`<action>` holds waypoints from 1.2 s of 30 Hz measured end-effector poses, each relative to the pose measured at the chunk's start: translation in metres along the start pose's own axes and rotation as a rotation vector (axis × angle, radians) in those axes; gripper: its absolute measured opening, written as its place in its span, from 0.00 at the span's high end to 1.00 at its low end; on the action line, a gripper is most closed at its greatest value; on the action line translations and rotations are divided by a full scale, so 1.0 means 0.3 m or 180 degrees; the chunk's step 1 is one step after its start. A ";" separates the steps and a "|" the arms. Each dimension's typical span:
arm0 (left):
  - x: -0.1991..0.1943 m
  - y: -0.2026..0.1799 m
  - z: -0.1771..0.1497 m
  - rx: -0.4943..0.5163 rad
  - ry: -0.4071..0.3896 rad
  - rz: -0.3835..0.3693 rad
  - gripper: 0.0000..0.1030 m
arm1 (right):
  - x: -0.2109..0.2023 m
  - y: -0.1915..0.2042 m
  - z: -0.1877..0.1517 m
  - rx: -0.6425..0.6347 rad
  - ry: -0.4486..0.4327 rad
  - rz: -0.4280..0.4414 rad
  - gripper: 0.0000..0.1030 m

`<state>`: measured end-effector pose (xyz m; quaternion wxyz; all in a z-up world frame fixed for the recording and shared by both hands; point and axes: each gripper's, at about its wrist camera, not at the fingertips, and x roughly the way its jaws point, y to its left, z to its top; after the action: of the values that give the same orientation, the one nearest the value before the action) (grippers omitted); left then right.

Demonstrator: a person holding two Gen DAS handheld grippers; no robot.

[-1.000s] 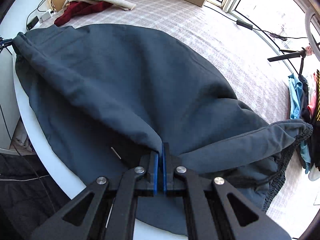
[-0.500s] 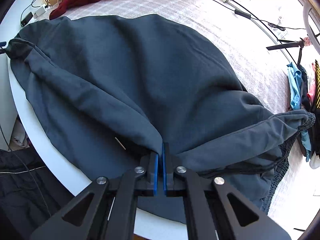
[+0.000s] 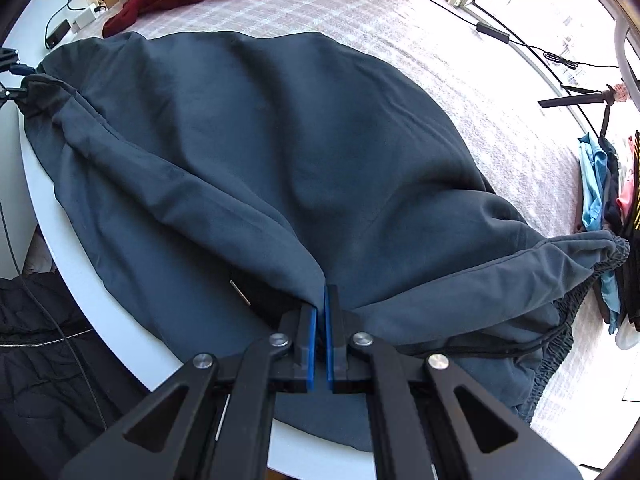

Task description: Fold clothes

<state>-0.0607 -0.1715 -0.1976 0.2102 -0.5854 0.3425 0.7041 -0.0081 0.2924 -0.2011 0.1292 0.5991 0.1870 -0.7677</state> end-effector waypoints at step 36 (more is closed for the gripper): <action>0.108 0.235 -0.227 -0.1792 -0.0165 -0.0609 0.72 | -0.051 0.108 -0.071 0.0053 0.0261 -0.0179 0.97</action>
<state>-0.0709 -0.2724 -0.2179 0.1137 -0.6321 0.0716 0.7632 0.0279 0.2723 -0.1950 0.0947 0.6257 0.2025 -0.7474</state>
